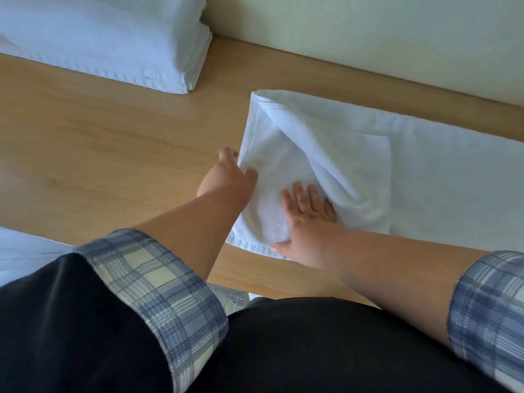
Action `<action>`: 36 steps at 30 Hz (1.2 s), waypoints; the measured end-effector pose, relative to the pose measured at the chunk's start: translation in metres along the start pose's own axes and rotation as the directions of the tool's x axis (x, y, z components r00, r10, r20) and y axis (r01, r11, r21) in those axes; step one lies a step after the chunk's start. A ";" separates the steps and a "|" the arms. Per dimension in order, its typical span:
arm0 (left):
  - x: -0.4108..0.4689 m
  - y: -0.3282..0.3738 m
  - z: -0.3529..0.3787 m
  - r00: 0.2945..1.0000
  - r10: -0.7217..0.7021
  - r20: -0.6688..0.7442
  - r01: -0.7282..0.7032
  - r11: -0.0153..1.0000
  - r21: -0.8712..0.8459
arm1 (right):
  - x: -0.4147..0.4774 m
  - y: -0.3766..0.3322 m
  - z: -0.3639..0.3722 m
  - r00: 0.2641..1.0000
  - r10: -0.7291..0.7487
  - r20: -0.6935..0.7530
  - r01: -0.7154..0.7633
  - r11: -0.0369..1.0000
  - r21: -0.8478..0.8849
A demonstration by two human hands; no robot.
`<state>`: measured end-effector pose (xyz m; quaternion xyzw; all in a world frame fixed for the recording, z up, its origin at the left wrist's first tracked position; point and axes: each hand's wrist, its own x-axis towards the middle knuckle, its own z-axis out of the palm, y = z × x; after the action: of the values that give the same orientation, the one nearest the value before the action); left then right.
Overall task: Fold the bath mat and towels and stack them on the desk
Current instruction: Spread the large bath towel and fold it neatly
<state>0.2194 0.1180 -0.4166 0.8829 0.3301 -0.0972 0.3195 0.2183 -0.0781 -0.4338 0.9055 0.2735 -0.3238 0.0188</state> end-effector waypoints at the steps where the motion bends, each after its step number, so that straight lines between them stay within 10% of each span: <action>1: 0.011 0.006 0.001 1.000 0.024 -0.017 -0.025 1.000 -0.014 | 0.002 0.000 0.001 1.000 0.007 0.013 -0.007 1.000 -0.007; 6: 0.042 0.013 0.005 0.993 0.057 -0.103 -0.039 0.984 0.173 | 0.007 0.003 0.005 1.000 0.019 0.014 -0.019 1.000 0.006; 9: 0.032 0.013 0.017 0.912 0.340 -0.230 -0.267 0.917 0.298 | 0.006 0.003 0.005 1.000 0.003 -0.003 -0.003 1.000 0.005; 13: 0.016 0.020 0.038 0.752 0.643 0.146 -0.650 0.688 0.323 | 0.002 0.002 -0.002 1.000 -0.012 -0.006 0.012 1.000 -0.003; 16: 0.000 -0.011 0.047 0.736 0.570 0.364 -0.675 0.580 0.456 | -0.005 0.003 -0.007 0.999 -0.038 0.008 0.038 0.998 -0.051; 31: -0.105 -0.061 0.059 0.869 0.411 0.277 -0.485 0.594 0.641 | -0.079 0.039 0.030 0.943 -0.332 0.003 0.329 0.934 -0.139; 36: -0.137 -0.040 0.064 0.905 0.274 0.324 -0.423 0.656 0.625 | -0.126 0.059 0.036 0.921 -0.389 0.027 0.378 0.907 0.183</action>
<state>0.0914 0.0290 -0.4338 0.9696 0.0603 -0.2367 0.0171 0.1471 -0.1970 -0.3955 0.8215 0.4161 -0.3722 -0.1161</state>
